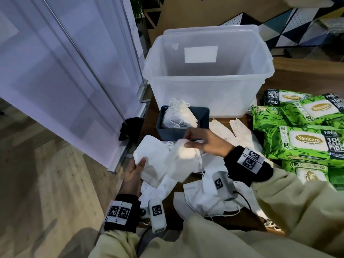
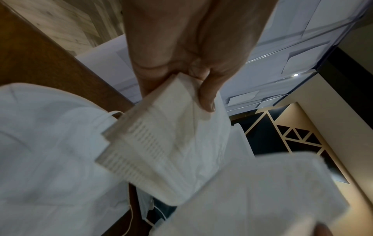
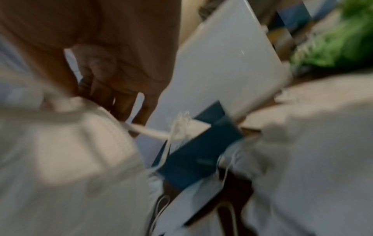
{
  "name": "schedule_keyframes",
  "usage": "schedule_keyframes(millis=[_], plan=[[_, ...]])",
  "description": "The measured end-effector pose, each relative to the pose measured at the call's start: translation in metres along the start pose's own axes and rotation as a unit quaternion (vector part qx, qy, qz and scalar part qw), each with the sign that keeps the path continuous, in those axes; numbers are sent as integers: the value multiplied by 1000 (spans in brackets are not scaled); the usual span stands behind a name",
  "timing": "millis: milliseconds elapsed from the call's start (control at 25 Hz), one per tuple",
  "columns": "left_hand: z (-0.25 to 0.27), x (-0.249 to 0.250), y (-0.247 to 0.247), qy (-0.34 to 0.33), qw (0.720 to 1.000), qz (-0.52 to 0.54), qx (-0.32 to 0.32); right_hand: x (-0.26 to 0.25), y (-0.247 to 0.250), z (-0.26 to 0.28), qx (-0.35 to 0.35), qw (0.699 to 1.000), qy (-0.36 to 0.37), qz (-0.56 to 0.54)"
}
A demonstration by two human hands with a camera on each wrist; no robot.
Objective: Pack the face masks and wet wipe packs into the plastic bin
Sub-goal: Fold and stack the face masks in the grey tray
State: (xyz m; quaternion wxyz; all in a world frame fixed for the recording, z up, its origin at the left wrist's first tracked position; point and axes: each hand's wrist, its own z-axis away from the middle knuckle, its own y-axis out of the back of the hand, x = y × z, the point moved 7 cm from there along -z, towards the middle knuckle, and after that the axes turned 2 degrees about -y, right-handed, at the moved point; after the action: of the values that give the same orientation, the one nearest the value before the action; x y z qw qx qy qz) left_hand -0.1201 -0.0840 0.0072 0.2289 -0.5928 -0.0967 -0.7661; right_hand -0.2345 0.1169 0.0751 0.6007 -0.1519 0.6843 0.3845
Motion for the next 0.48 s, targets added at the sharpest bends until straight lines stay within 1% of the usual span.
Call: schedule_keyframes(millis=[40,80,120,160,240,320,400,480], plan=[[1,-1,-2,5,1000,1,-5,3,-7,-3,-3,995,-34,-99],[3,-1,-7,11,1000,7,-17,4,-12,-7,12,988,-46,-150],[5,-2,-11,22,999,15,-28,6,-17,-12,26,985,-53,-162],[6,-2,-16,31,999,19,-36,6,-23,-18,39,988,-56,-135],[9,-6,-21,59,997,22,-44,7,-35,-29,61,995,-71,-43],[9,-13,-20,85,995,33,-41,9,-41,-37,81,992,-93,22],[8,-18,-17,111,992,49,-14,7,-48,-42,88,989,-89,79],[8,-14,-15,126,989,76,29,2,-51,-44,96,984,-72,132]])
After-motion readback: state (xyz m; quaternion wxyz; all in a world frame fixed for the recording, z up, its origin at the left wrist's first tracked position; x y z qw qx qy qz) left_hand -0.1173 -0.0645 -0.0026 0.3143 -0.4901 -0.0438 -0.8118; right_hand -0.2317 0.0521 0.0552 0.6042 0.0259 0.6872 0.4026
